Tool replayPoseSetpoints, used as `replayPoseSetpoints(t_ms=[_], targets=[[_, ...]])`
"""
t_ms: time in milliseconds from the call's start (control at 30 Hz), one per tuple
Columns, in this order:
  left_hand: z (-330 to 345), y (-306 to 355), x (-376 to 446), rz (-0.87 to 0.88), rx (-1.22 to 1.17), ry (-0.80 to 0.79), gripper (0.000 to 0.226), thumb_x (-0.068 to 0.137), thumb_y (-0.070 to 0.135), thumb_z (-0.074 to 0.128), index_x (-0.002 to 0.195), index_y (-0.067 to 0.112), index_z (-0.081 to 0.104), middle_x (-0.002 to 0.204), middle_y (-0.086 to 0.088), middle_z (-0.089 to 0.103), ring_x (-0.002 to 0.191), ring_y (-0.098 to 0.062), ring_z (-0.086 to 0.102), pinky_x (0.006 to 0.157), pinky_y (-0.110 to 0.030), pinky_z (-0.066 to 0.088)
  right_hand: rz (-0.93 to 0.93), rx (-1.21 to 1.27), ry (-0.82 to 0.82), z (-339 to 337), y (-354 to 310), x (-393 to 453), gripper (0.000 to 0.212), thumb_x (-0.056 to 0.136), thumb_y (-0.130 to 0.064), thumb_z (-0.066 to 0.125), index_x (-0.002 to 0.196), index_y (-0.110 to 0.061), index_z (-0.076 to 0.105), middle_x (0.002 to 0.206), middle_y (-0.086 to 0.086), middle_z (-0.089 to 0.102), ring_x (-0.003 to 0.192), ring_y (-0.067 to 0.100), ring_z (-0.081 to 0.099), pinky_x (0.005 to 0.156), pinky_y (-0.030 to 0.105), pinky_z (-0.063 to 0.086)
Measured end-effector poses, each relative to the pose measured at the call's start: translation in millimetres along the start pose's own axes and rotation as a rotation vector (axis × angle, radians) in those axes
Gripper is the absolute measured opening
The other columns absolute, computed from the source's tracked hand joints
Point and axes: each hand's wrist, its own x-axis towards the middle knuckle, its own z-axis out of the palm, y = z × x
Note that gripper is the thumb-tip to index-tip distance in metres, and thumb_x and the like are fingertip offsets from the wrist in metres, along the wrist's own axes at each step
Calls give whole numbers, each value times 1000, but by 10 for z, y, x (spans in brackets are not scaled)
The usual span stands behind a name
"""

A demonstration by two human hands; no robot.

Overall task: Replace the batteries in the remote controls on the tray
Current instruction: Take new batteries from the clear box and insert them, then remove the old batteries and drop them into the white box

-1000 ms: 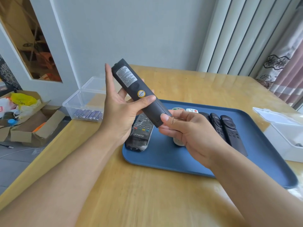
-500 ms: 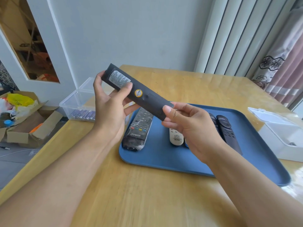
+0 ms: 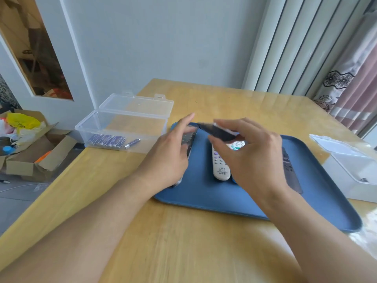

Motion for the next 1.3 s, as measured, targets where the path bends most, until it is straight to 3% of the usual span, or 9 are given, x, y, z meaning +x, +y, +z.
replayPoseSetpoints(t_ms=[67,167,333,567,667,733,867,1100,1300], targets=[[0,-21,-17,-56,33,-34,75,99,1,47,155,46,25,142,25,53,60,10,54,65,-14,39,-29,-37,-65,18,-9,-13,23,79,-15,83,100,-24,78,90,-13,71,78,5,65,70,5,42],[15,-24,-19,-81,24,-22,75,98,2,51,154,45,28,136,25,57,59,4,51,69,-17,37,-140,-121,-215,34,10,-26,19,77,-12,81,93,-21,74,85,-8,65,78,10,57,69,21,45],[24,-39,16,-138,56,-20,73,97,-8,39,156,35,29,133,21,59,117,-8,56,85,-14,35,-205,-306,-593,111,-5,-106,25,81,-23,77,104,-31,72,96,-12,64,89,13,57,76,33,49],[14,-43,23,-153,46,-54,68,100,-4,38,156,33,29,137,17,59,110,-7,53,82,-12,32,-131,-282,-659,87,14,-73,19,82,-28,80,97,-36,71,81,-30,54,72,-25,45,69,3,35],[19,-53,22,-138,24,-81,54,106,11,41,153,38,35,134,20,57,102,-5,55,82,-17,35,-2,-199,-706,-3,29,14,22,80,-39,82,99,-36,72,86,-32,58,83,-15,53,76,9,39],[30,-72,25,-109,27,-103,43,106,24,45,147,40,46,136,20,56,118,-4,54,93,-18,38,62,-224,-704,-88,75,80,25,84,-49,75,106,-38,70,99,-25,60,100,-3,52,83,16,41],[81,-132,30,-46,148,-172,36,101,45,53,135,39,62,150,20,48,145,-4,34,118,-30,28,136,-400,-878,-208,233,125,42,103,-49,43,143,-36,49,151,-14,42,143,9,31,113,24,24],[108,-136,6,-21,244,-154,37,96,50,60,132,43,61,153,22,43,147,-2,28,119,-33,28,272,-468,-948,-353,159,152,81,75,-70,71,145,-46,37,144,-28,34,117,3,41,89,26,34],[113,-121,2,-15,244,-152,38,96,49,60,133,42,61,152,21,44,146,-1,30,116,-27,28,192,-529,-916,-292,127,116,87,81,-63,70,153,-41,28,157,-20,30,142,12,36,109,31,34]])
